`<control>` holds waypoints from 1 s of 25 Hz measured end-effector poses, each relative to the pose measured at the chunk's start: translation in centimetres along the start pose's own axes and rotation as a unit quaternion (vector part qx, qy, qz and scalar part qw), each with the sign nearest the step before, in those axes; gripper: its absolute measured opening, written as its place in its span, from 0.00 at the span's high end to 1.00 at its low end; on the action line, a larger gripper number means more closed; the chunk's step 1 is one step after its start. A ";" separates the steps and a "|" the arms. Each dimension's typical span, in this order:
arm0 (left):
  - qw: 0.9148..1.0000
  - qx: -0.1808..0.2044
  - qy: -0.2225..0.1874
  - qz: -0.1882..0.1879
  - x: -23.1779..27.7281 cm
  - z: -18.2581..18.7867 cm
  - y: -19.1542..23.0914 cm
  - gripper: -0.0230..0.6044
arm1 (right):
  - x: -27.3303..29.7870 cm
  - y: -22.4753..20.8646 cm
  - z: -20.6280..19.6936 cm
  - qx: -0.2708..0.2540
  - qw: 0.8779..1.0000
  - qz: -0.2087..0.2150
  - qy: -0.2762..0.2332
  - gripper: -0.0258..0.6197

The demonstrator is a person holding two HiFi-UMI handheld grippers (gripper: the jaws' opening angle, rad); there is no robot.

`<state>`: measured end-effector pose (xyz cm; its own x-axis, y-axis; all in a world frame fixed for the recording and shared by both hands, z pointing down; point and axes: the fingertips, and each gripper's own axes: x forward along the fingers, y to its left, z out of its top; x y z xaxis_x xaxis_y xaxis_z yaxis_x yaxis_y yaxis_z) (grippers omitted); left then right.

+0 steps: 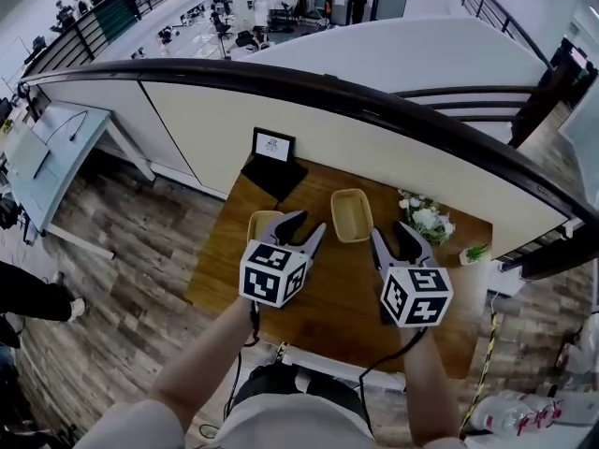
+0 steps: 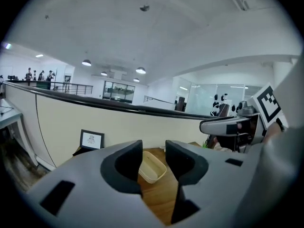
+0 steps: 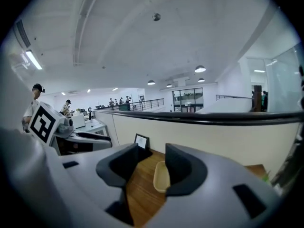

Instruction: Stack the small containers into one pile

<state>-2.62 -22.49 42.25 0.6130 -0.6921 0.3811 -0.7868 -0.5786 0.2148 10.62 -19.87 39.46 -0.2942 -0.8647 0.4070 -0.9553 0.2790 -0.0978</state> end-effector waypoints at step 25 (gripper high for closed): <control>0.999 0.045 -0.006 0.018 -12.2 -1.0 -4.8 0.71 | -11.5 4.6 -0.3 -0.010 1.000 0.022 -0.016 0.67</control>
<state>-6.38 -10.80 37.46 0.5861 -0.7178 0.3758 -0.7988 -0.5896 0.1196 9.57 -8.54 34.59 -0.3363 -0.8645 0.3736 -0.9410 0.3242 -0.0970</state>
